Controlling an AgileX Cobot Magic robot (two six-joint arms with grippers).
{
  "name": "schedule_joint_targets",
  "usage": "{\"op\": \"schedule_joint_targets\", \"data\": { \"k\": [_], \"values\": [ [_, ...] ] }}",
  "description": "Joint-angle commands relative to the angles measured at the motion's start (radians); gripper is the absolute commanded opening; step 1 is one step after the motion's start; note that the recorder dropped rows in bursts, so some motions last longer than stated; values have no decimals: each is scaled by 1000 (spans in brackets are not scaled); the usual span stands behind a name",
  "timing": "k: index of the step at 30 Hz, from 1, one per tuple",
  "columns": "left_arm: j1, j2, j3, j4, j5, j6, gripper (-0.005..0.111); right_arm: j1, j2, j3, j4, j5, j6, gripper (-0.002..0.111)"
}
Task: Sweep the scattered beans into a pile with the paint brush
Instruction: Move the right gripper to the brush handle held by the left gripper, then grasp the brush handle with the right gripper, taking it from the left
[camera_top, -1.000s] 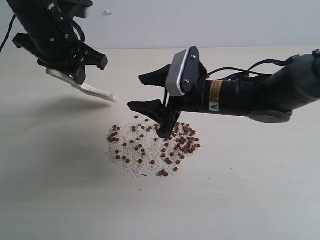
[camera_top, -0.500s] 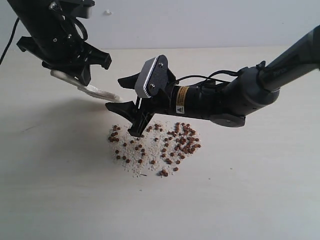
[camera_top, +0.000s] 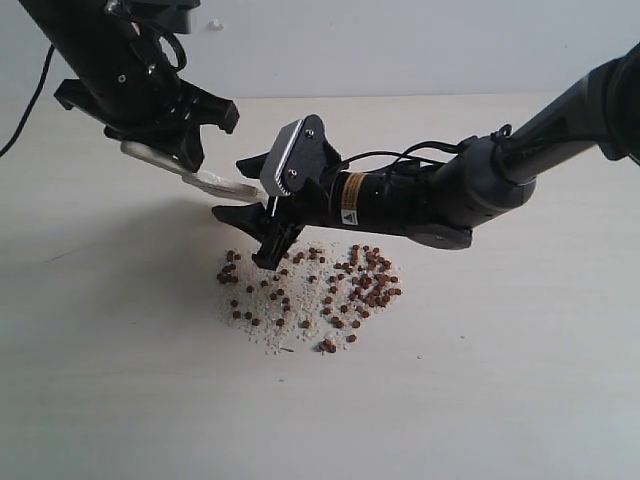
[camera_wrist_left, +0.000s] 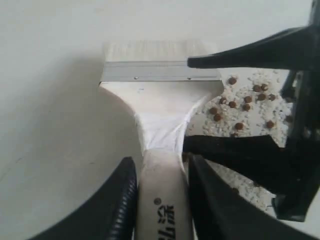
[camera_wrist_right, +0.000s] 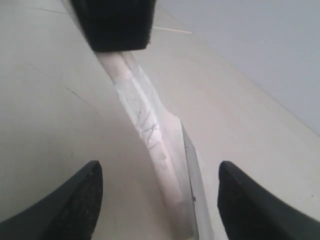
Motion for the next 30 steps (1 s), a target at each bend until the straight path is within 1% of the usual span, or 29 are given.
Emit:
{"op": "schedule_joint_targets", "data": {
  "k": [1, 5, 7, 9, 11, 14, 16, 21, 22, 23, 24, 25, 26, 27, 28, 29, 30],
  "values": [
    [-2, -11, -10, -80, -26, 53, 0, 2, 2, -23, 9, 31, 0, 62],
    [-2, -11, -10, -84, -28, 53, 0, 2, 2, -26, 11, 29, 0, 62],
    [-2, -11, -10, -94, -30, 59, 0, 2, 2, -26, 11, 33, 0, 58],
    [-2, -11, -10, -106, -39, 59, 0, 2, 2, -26, 11, 35, 0, 48],
    [-2, -11, -10, -122, -48, 59, 0, 2, 2, -26, 11, 35, 0, 36],
    [-2, -11, -10, -126, -53, 59, 0, 2, 2, -26, 11, 31, 2, 13],
    [-2, -11, -10, -126, -53, 59, 0, 2, 2, -26, 11, 31, 4, 0],
    [-2, -11, -10, -126, -95, 78, 1, 2, 2, -26, 13, 31, -1, 0],
    [-2, -11, -10, -126, -121, 78, 9, 2, 2, -26, 13, 31, -2, 0],
    [-2, -11, -10, -126, -133, 78, 13, 2, 2, -26, 13, 31, -12, 0],
    [1, -11, -10, -124, -164, 78, 28, 2, 2, -26, 13, 31, -37, 0],
    [1, -11, -10, -110, -199, 85, 47, 2, 2, -26, 13, 31, -46, 0],
    [2, -11, -10, -99, -213, 85, 56, 2, 2, -26, 13, 31, -51, 0],
    [4, -19, -10, -57, -263, 81, 74, 2, 2, -26, 13, 31, -54, 0],
    [11, -31, -10, -28, -310, 59, 83, 2, -3, -26, 13, 31, -54, 0],
    [31, -68, -11, -3, -399, 49, 83, 2, -16, -26, 13, 31, -39, 0],
    [41, -91, -11, -3, -435, 49, 83, 2, -22, -26, 13, 31, -13, 0]
  ]
}}
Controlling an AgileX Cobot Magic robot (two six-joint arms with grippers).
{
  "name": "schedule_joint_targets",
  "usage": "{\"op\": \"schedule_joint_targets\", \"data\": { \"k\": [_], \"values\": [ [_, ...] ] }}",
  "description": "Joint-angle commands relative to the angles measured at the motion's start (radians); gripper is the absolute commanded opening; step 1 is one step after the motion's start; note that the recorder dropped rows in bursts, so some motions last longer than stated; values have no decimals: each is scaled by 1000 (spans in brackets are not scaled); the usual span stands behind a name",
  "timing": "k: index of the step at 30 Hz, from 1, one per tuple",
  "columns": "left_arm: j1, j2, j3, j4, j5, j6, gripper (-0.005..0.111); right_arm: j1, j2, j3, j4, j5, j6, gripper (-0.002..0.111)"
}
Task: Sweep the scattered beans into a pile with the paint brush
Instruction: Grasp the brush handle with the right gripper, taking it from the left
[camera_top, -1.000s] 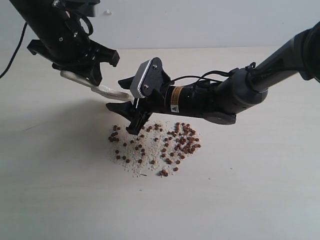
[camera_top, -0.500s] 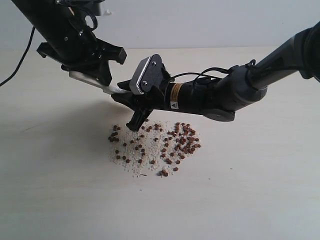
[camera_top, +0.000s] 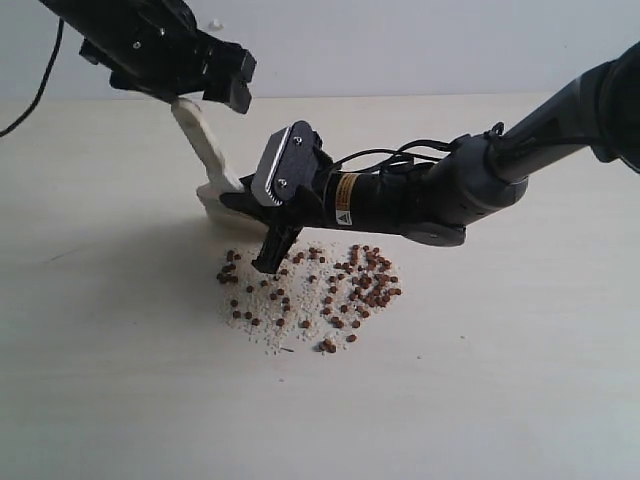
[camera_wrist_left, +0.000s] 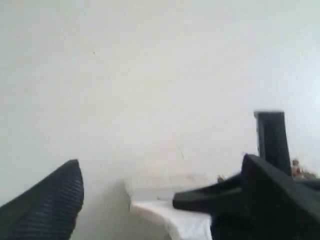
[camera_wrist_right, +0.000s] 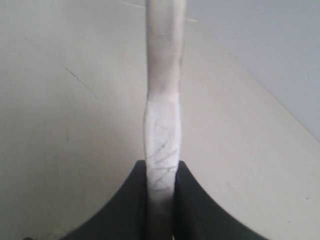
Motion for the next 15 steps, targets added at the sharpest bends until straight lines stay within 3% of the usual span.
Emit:
{"op": "schedule_joint_targets", "data": {
  "k": [1, 5, 9, 13, 15],
  "values": [
    [52, -113, -2, 35, -186, -18, 82, -6, -51, -4, 24, -20, 102, 0],
    [118, -248, -2, 30, -220, 75, 82, -6, -143, -15, -103, -8, 322, 0],
    [141, -342, 1, 1, -196, 186, 82, -33, -249, -103, -510, 57, 908, 0],
    [141, -385, 36, -164, -188, 369, 81, -94, -274, -219, -865, -89, 1400, 0],
    [141, -395, 65, -302, -170, 525, 81, -126, -272, -262, -906, -248, 1548, 0]
  ]
}}
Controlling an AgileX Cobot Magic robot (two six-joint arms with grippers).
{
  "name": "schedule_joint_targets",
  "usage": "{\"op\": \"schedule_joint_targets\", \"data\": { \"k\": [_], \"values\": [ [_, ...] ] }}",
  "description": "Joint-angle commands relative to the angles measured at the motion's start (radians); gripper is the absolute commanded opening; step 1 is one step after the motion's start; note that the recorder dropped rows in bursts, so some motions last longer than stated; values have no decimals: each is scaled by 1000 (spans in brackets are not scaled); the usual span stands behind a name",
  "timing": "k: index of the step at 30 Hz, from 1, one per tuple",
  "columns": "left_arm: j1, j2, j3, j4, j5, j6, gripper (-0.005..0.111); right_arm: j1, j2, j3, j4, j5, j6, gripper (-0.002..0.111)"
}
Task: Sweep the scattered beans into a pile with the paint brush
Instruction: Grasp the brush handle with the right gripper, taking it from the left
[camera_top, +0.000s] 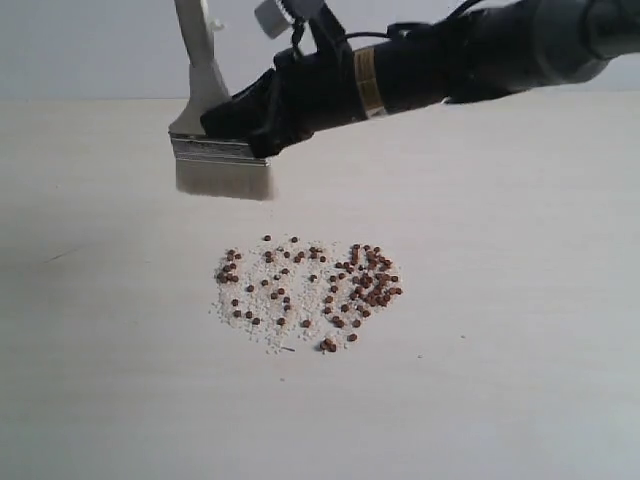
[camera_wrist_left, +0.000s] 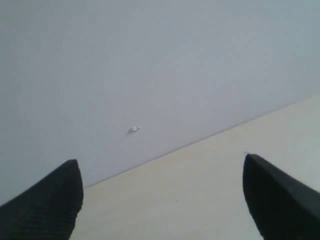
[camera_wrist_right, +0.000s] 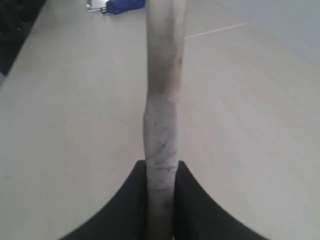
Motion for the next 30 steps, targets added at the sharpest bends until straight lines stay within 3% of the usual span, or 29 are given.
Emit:
{"op": "schedule_joint_targets", "data": {
  "k": [1, 6, 11, 20, 23, 30],
  "values": [
    [1, -24, 61, -304, 42, 311, 81, -78, -13, -95, -185, -320, 410, 0],
    [1, -25, 140, -664, 161, 668, 81, -135, -16, -99, -185, -337, 599, 0],
    [39, -27, 169, -880, 280, 837, 81, -135, -16, -99, -185, -337, 602, 0],
    [306, 37, 249, -1318, 617, 1113, 81, -128, -16, -99, -185, -337, 514, 0],
    [359, 113, 272, -1445, 723, 1186, 81, -126, -16, -101, -185, -337, 486, 0],
    [336, 295, 285, -1494, 723, 1259, 81, -95, -16, -101, -185, -337, 439, 0]
  ]
}}
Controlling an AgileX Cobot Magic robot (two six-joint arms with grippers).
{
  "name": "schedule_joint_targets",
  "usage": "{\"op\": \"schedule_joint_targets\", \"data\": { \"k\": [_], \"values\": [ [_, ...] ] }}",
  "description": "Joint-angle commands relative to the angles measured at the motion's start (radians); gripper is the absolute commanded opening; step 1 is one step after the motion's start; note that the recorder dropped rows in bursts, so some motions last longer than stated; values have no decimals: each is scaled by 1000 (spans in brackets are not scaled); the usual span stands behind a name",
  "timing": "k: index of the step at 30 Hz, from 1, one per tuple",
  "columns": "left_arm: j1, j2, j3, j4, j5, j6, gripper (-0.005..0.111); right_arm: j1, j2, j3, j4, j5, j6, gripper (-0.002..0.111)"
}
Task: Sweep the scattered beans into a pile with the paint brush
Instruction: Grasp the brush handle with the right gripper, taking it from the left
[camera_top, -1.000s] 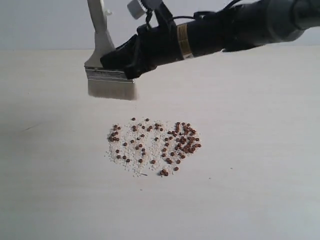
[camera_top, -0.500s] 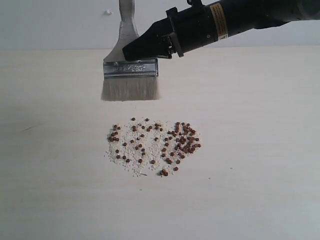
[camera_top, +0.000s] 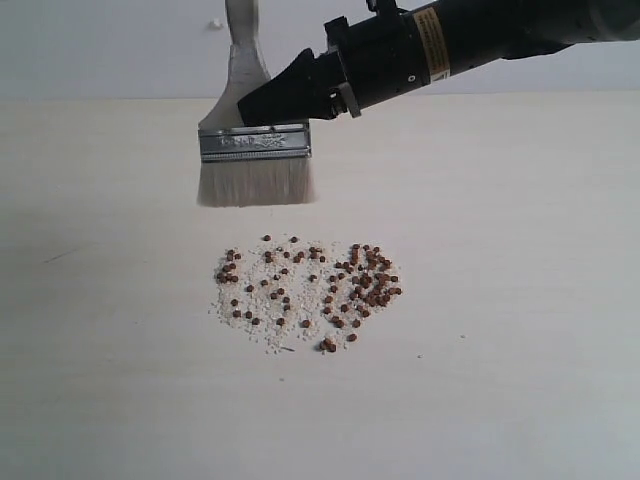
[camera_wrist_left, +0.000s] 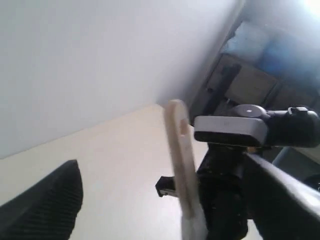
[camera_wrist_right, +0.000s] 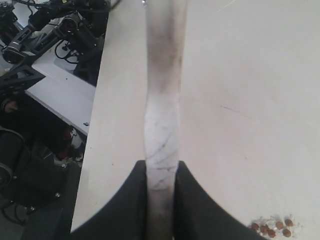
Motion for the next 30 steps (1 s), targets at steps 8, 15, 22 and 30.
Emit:
{"op": "schedule_joint_targets", "data": {
  "k": [8, 15, 22, 30],
  "values": [
    [-115, 108, 5, -49, 16, 153, 81, 22, -5, -10, 11, -7, -68, 0],
    [-153, 101, 5, -79, 16, 176, 81, 22, -5, -10, 11, -7, -78, 0],
    [-154, 97, -2, -79, 16, 190, 77, 22, -5, -10, 11, -7, -76, 0],
    [-180, 81, -47, -79, 16, 144, 68, 22, -5, -10, 11, -7, -75, 0]
  ]
}}
